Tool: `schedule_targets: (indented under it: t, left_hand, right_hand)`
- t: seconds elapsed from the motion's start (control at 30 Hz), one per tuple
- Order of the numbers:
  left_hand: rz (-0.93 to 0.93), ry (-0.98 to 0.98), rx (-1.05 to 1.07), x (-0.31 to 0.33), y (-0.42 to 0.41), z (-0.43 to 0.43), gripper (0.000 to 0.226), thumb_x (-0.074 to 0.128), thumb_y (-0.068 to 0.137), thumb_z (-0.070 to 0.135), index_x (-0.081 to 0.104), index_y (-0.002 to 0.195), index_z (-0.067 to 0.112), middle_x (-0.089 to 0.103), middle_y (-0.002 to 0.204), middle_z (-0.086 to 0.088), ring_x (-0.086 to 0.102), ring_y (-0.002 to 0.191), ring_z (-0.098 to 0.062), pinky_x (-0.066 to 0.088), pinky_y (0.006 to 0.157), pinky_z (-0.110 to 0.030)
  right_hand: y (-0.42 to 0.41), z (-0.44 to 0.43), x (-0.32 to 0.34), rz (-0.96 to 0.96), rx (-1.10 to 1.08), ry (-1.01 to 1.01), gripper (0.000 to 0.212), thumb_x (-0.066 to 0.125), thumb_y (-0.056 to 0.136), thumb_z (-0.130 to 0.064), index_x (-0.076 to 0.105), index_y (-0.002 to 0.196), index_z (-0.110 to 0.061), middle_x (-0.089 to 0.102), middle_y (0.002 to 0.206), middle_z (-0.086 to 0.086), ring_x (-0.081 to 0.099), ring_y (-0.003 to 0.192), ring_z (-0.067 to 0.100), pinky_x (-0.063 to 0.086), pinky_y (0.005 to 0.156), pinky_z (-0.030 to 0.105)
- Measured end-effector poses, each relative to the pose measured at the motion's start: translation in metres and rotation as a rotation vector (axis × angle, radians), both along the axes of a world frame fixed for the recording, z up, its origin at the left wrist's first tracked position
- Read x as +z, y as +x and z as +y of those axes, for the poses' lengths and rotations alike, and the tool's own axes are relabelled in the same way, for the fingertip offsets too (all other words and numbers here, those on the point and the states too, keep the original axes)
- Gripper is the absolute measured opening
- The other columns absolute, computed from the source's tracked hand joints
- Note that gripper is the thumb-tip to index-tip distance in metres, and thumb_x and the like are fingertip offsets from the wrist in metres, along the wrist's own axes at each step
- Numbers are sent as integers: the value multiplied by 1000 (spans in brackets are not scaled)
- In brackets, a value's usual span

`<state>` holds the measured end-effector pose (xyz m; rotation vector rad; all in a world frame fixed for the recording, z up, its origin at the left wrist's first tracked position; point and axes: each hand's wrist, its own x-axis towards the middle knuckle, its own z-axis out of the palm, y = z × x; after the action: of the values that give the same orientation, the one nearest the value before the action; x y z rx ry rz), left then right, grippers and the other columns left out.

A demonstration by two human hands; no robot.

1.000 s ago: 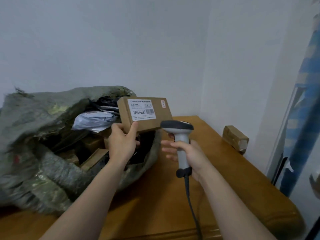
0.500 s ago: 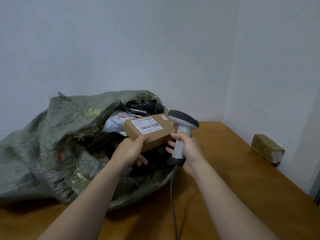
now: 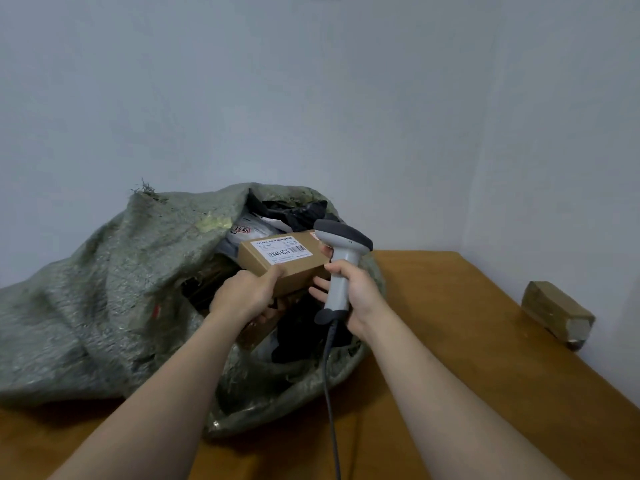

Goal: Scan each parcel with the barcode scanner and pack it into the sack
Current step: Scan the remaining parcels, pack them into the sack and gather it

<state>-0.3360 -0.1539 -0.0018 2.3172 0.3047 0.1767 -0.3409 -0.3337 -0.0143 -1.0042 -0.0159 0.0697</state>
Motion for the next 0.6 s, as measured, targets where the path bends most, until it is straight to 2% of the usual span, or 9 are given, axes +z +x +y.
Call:
schedule_targets:
  t: [0.07, 0.1, 0.17, 0.23, 0.33, 0.47, 0.6]
  left_hand:
    - [-170, 408, 131, 1, -1, -4, 73, 44, 89, 80, 70, 86, 11, 70, 79, -2, 66, 72, -28, 54, 67, -35]
    - [-272, 533, 166, 3, -4, -9, 70, 46, 88, 80, 70, 85, 14, 68, 78, -2, 64, 71, -27, 52, 64, -33]
    - [-427, 659, 148, 8, -9, -25, 62, 50, 89, 75, 68, 77, 17, 65, 75, -2, 61, 67, -25, 46, 59, -30]
    - [-513, 721, 77, 12, -12, -46, 54, 54, 91, 65, 61, 69, 17, 59, 70, 0, 56, 63, -23, 39, 54, -28]
    - [-585, 759, -45, 14, -14, -78, 42, 60, 92, 49, 51, 66, 17, 54, 69, 2, 49, 63, -21, 28, 52, -28]
    - [-610, 725, -191, 8, -11, -118, 41, 61, 94, 48, 57, 70, 15, 61, 70, 0, 58, 68, -26, 38, 57, -30]
    - [-690, 666, -348, -10, -14, -172, 41, 61, 95, 47, 50, 64, 22, 56, 64, 6, 54, 61, -17, 37, 55, -29]
  right_hand:
    - [-2, -10, -2, -17, -4, -18, 38, 61, 95, -11, 68, 132, -18, 64, 126, 10, 63, 122, 33, 58, 99, 45]
    - [-4, -16, -3, -22, -11, -24, 38, 62, 94, -11, 67, 132, -18, 65, 126, 11, 64, 122, 33, 57, 101, 46]
    - [-8, -30, -6, -21, -31, -36, 39, 63, 94, -12, 65, 132, -17, 69, 123, 10, 67, 117, 31, 54, 104, 49]
    - [-12, -45, -11, -25, -65, -34, 38, 63, 94, -12, 63, 133, -13, 70, 118, 9, 70, 113, 30, 56, 101, 49]
    - [-19, -71, -19, -60, -119, -23, 34, 60, 96, -8, 66, 129, -10, 68, 127, 9, 71, 113, 30, 58, 98, 48]
    - [-36, -115, -33, -70, -191, -38, 32, 56, 99, -5, 67, 128, -13, 65, 133, 7, 70, 115, 30, 58, 96, 46]
    - [-55, -166, -52, -53, -407, -118, 29, 63, 98, -12, 67, 127, -15, 71, 125, 4, 76, 99, 30, 58, 75, 37]
